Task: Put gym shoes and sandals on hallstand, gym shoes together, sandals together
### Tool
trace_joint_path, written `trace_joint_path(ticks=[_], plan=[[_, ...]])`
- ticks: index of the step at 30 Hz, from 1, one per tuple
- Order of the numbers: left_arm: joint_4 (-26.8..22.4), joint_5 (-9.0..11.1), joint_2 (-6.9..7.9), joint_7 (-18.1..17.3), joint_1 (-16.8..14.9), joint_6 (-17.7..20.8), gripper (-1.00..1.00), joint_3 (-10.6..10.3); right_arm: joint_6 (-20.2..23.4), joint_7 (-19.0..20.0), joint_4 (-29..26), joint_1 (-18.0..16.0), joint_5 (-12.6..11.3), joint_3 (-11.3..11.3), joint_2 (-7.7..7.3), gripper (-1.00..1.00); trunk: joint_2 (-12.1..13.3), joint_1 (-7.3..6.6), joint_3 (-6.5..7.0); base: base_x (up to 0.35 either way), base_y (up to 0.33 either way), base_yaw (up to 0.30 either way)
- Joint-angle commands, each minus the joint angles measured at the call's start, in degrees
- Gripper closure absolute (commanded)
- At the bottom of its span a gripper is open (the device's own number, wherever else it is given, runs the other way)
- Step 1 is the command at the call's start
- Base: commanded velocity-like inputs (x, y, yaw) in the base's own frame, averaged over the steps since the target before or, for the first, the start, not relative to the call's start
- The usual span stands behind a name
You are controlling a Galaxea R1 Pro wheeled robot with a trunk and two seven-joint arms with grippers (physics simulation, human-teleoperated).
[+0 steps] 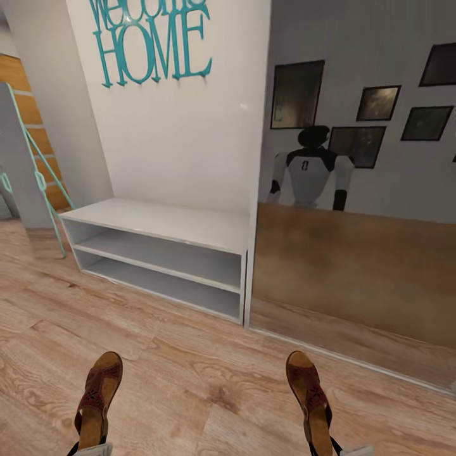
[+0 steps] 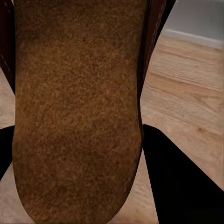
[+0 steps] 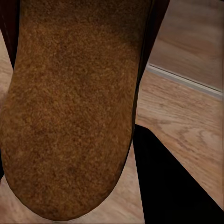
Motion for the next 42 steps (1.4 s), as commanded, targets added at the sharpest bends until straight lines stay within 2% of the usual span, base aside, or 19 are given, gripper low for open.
trace_joint_path(ticks=[1,9,12,17,18,20,22,26,34,38,42], plan=[[0.06,-0.06,-0.04,-0.56,-0.04,-0.1,1.0,0.41,-0.15,0.32,0.04,-0.03,0.42,-0.48,0.04,1.0,0.4,-0.24,0.22,0.0,0.0,0.0],[0.08,-0.06,-0.04,-0.54,-0.04,-0.08,1.0,0.42,-0.14,0.3,0.08,-0.03,0.42,-0.48,0.04,1.0,3.6,-1.99,2.37,0.0,0.0,0.0],[0.5,-0.06,-0.19,-0.8,-0.04,-0.24,1.0,0.31,-0.14,0.25,0.02,-0.03,0.42,-0.48,0.04,1.0,3.6,-1.99,2.63,0.0,0.0,0.0],[0.75,-0.06,-0.36,-0.79,-0.04,-0.27,1.0,0.17,-0.14,0.23,-0.13,-0.03,0.27,-0.54,0.14,1.0,3.6,-1.99,2.75,0.0,0.0,0.065],[0.78,-0.06,-0.45,-0.51,-0.04,-0.24,1.0,0.16,-0.14,-0.23,-0.17,-0.03,0.28,-0.6,1.28,1.0,3.6,-1.99,2.75,0.0,0.0,0.257],[0.78,-0.06,-0.46,-0.48,-0.04,-0.27,1.0,0.16,-0.14,-1.16,-0.18,-0.03,0.3,-0.63,1.75,1.0,3.6,-1.99,2.75,0.0,0.0,0.266],[0.82,-0.06,-0.48,-0.74,-0.04,-0.37,1.0,0.15,-0.1,-4.58,-0.18,-0.03,0.32,-0.58,2.2,1.0,3.6,-1.99,2.76,0.0,0.0,0.276],[0.8,-0.01,-0.48,-0.52,-0.04,-0.33,1.0,0.15,-0.09,-6.19,-0.15,-0.03,0.33,-0.5,2.36,1.0,3.6,-1.99,2.76,0.0,0.0,0.278],[0.85,0.01,-0.67,-0.29,-0.04,-0.33,1.0,0.15,-0.06,-6.68,-0.03,-0.03,0.41,-0.48,2.65,1.0,3.6,-1.99,2.76,0.0,0.0,0.279],[0.87,-0.05,-1.63,-0.39,-0.04,-0.46,1.0,0.21,-0.05,-6.7,-0.01,-0.03,0.45,-0.43,2.81,1.0,3.6,-1.99,2.73,0.0,0.0,0.279],[0.87,-0.05,-1.95,-0.44,-0.04,-0.5,1.0,0.23,-0.09,-6.66,-0.01,-0.03,0.52,-0.4,3.34,1.0,3.6,-1.99,2.59,0.0,0.0,0.273]])
